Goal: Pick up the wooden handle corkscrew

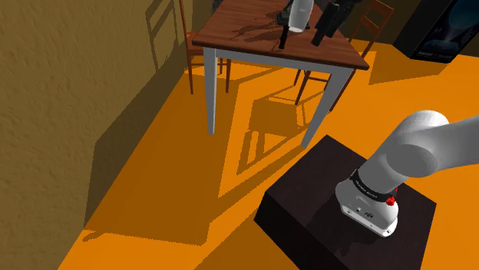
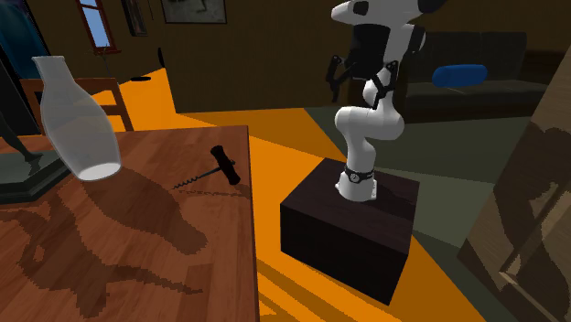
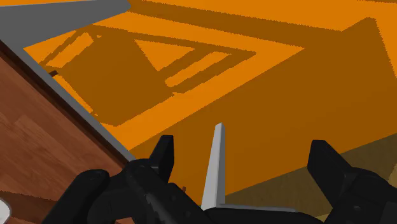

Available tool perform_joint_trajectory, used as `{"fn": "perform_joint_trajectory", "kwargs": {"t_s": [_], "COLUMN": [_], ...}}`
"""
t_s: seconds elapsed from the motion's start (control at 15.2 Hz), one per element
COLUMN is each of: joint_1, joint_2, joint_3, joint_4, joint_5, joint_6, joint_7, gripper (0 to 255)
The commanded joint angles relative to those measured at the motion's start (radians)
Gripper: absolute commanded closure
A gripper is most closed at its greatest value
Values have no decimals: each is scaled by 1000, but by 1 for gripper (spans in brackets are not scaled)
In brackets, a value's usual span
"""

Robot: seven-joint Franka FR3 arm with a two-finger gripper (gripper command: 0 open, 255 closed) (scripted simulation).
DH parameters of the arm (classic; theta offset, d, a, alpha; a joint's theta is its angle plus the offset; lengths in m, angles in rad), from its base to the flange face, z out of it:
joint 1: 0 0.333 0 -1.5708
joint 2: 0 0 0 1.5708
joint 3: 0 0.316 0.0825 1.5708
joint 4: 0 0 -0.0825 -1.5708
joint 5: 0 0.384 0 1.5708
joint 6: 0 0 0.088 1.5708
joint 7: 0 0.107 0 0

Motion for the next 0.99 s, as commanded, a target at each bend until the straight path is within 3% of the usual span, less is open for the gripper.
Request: {"fn": "perform_joint_trajectory", "kwargs": {"t_s": [0.0,0.92], "joint_1": [0,-159], "joint_2": [0,490], "joint_3": [0,-1], "joint_4": [0,287], "joint_5": [0,-37], "joint_6": [0,186], "joint_7": [0,303], "gripper": [0,0]}}
